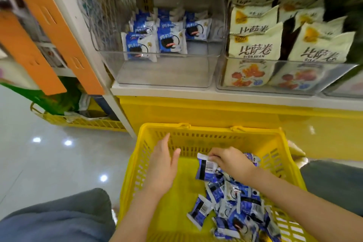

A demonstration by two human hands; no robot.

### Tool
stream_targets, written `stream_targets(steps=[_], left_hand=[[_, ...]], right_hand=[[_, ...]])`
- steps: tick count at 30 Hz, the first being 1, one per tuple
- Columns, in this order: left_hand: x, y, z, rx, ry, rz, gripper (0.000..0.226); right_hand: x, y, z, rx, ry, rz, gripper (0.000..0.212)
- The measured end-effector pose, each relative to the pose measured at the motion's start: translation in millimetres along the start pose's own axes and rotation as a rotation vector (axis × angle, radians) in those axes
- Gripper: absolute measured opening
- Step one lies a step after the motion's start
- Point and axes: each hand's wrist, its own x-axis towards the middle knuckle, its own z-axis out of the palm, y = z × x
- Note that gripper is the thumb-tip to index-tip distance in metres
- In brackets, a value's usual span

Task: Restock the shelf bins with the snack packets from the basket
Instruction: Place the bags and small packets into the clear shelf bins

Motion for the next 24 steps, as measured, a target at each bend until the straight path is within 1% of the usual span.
stream_targets(steps=[3,5,7,10,11,13,14,15,16,18,20,21,23,24], left_hand=[[-17.3,13.7,16.5,-0.289,-0.418,-0.144,0.068],[-23.8,13.5,22.1,-0.421,-0.609,-0.199,0.060],[-27.3,12.3,23.2,-0.502,-0.677,-0.215,0.050],[-26.7,11.9,20.4,-0.586,-0.671,-0.227,0.043],[-25.4,11.2,19.3,-0.604,-0.667,-0.230,0.042],[-22.3,9.3,17.5,-0.604,-0.646,-0.243,0.042],[-20.7,7.6,17.3,-0.591,-0.623,-0.255,0.041],[-19.4,5.4,17.7,-0.581,-0.600,-0.269,0.040],[-18.3,3.1,18.4,-0.577,-0.582,-0.282,0.039],[-16.3,-0.9,20.9,-0.569,-0.563,-0.301,0.038],[-15.3,-3.6,24.4,-0.552,-0.568,-0.326,0.038],[-15.5,-4.3,26.4,-0.543,-0.572,-0.339,0.037],[-15.8,-5.2,31.5,-0.529,-0.569,-0.359,0.035],[-15.7,-5.7,34.4,-0.528,-0.567,-0.373,0.034]], right_hand=[[-10.8,-18.2,-7.1,0.102,0.040,-0.032,0.021],[-16.9,-25.8,-11.0,0.187,0.064,-0.038,0.019],[-21.1,-30.4,-15.0,0.318,0.045,-0.027,0.016],[-23.5,-29.4,-23.3,0.623,-0.010,0.024,0.011],[-23.3,-25.6,-24.9,0.706,0.018,0.055,0.011],[-23.6,-10.2,-22.6,0.787,0.168,0.157,0.014],[-25.1,1.7,-17.5,0.737,0.252,0.225,0.015],[-28.2,15.8,-10.1,0.623,0.294,0.299,0.017],[-32.5,30.9,-0.9,0.478,0.277,0.366,0.020],[-42.7,61.5,21.8,0.267,0.114,0.462,0.032],[-51.3,84.2,41.3,0.161,-0.084,0.532,0.047],[-53.7,92.2,49.5,0.113,-0.151,0.552,0.054],[-54.6,104.3,62.5,-0.016,-0.202,0.575,0.063],[-53.1,107.8,66.5,-0.100,-0.200,0.574,0.061]])
